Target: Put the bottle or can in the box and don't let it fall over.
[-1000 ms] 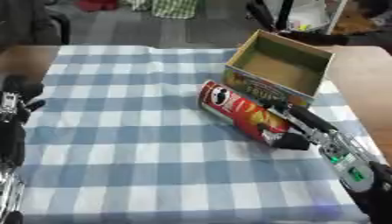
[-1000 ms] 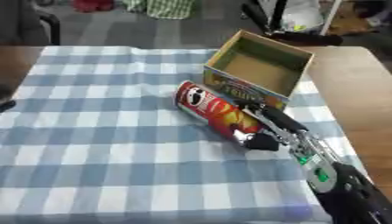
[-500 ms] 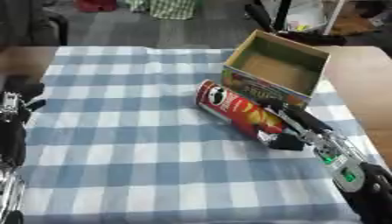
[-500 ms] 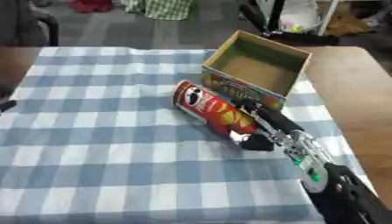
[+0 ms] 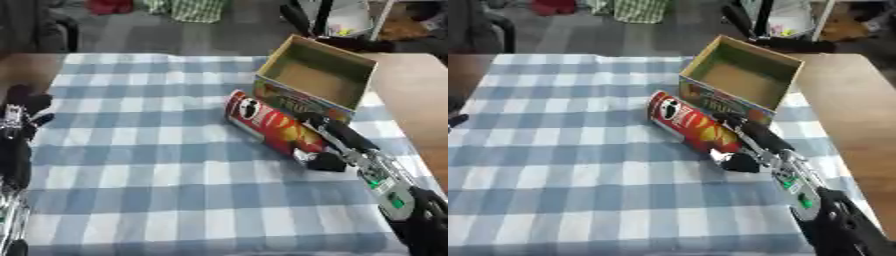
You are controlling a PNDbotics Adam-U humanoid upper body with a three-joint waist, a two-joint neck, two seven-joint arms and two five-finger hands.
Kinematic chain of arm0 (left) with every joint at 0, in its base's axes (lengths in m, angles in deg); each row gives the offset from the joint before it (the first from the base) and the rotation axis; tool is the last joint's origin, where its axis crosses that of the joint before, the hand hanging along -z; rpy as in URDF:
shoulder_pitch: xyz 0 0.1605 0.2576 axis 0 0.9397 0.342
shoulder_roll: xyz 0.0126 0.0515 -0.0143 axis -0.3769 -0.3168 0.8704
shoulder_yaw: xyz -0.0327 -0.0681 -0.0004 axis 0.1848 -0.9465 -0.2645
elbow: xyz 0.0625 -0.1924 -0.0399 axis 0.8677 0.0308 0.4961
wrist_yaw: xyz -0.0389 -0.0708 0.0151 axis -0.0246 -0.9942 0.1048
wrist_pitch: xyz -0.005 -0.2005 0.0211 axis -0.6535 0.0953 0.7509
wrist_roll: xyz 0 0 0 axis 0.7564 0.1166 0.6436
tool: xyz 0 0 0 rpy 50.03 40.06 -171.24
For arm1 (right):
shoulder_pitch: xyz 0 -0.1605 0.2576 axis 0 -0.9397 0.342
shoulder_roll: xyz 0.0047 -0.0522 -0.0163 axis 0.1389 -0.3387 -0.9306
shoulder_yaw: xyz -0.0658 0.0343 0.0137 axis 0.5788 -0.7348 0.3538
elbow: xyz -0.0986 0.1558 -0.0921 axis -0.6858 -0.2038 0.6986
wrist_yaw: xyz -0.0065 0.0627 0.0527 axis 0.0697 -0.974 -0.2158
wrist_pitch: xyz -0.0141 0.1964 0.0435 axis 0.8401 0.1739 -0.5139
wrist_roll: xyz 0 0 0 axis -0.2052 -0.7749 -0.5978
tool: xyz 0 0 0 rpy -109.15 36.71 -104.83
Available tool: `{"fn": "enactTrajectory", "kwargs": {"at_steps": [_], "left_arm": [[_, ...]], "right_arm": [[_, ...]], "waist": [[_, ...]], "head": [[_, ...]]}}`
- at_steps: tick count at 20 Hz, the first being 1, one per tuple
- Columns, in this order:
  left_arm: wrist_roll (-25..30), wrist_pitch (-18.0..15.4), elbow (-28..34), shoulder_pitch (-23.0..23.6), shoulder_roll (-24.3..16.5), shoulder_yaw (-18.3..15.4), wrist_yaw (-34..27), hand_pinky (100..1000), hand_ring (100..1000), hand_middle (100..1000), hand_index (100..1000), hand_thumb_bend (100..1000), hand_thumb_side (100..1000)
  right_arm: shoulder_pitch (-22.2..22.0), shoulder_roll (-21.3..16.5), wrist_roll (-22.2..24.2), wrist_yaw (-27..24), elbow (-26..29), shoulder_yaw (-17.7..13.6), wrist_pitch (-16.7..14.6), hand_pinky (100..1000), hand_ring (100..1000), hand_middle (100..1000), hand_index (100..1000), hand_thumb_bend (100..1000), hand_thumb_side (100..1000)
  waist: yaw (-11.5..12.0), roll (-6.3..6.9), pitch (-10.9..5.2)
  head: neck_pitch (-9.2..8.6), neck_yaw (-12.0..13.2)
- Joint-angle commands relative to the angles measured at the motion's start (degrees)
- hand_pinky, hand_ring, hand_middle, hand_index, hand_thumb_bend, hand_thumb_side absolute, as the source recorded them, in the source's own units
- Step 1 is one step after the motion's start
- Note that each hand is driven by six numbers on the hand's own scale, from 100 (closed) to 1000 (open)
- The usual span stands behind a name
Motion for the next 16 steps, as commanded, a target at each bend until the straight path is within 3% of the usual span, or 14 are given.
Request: {"fn": "enactTrajectory", "kwargs": {"at_steps": [1, 11, 12, 13, 16], "left_arm": [[-0.1, -0.2, 0.9, -0.8, -0.6, -0.4, -0.1, 838, 859, 712, 913, 445, 888], [-0.1, -0.2, 1.0, -0.7, -0.7, -0.5, -0.1, 838, 860, 712, 914, 447, 889], [-0.1, -0.2, 1.0, -0.8, -0.7, -0.5, -0.1, 838, 860, 712, 914, 447, 889], [-0.1, -0.2, 1.0, -0.8, -0.7, -0.5, -0.1, 838, 860, 712, 914, 448, 889], [-0.1, -0.2, 1.0, -0.7, -0.7, -0.5, -0.1, 839, 861, 712, 914, 448, 889]], "right_arm": [[-2.3, 1.0, 2.9, 0.4, -9.5, 1.4, 0.7, 924, 1000, 823, 1000, 100, 216], [-2.8, 0.9, 3.3, 0.7, -9.2, 0.9, -0.3, 916, 1000, 831, 1000, 100, 218], [-2.9, 0.6, 3.0, 1.3, -8.4, 1.0, -1.1, 916, 1000, 833, 1000, 100, 328], [-3.1, 0.4, 2.5, 1.9, -7.3, 1.3, -2.0, 918, 1000, 841, 1000, 100, 583], [-3.7, -0.5, 1.2, 4.0, -3.4, 2.3, -4.8, 918, 1000, 867, 1000, 100, 652]], "waist": [[0.0, 0.53, -0.48], [-0.2, 0.56, -0.49], [-0.2, 0.56, -0.49], [-0.2, 0.56, -0.5], [-0.2, 0.52, -0.5]], "head": [[0.3, 0.3], [0.3, 0.4], [0.3, 0.4], [0.3, 0.4], [0.3, 0.4]]}}
